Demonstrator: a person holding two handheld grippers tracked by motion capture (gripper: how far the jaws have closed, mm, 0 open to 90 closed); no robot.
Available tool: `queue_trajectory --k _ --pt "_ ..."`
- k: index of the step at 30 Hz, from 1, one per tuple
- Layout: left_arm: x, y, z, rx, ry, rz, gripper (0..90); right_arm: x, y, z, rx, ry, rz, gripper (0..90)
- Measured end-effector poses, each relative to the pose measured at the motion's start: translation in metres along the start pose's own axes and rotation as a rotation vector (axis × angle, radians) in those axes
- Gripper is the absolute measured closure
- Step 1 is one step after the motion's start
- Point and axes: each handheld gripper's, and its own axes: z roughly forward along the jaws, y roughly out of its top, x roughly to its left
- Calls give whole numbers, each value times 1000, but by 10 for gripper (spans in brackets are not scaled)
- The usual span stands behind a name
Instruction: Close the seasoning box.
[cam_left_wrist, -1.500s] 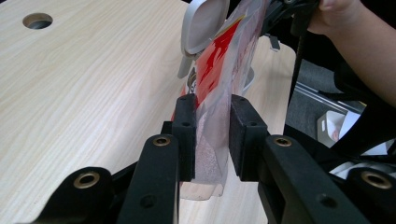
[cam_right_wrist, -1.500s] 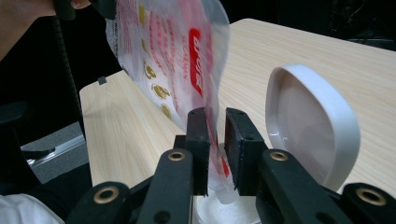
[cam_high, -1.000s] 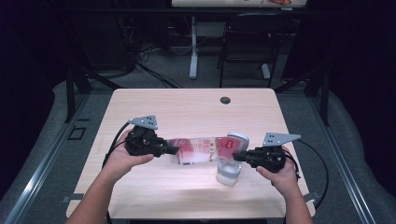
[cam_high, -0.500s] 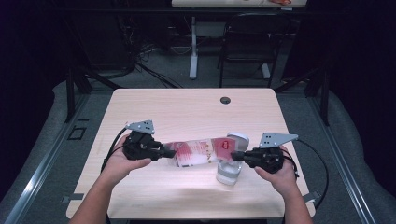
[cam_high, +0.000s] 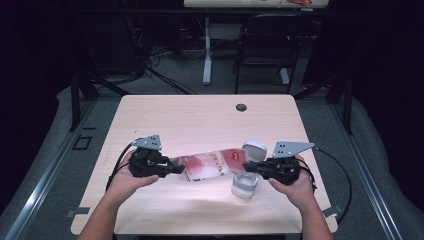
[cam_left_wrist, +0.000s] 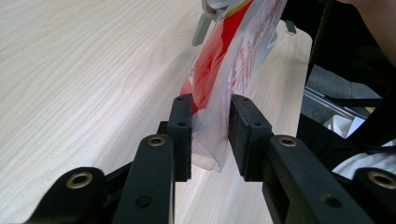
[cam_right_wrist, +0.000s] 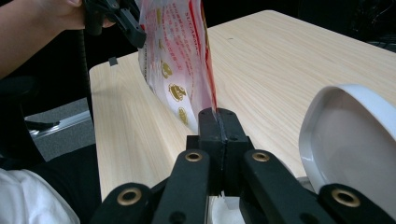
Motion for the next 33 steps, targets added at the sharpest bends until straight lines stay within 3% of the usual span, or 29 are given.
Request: queue_trajectory --k 18,33 --pt "7 -26 1 -15 14 -25 703 8 27 9 37 6 -54 900" --pt "11 -38 -5 -48 5 -46 694 15 47 14 29 21 -52 900"
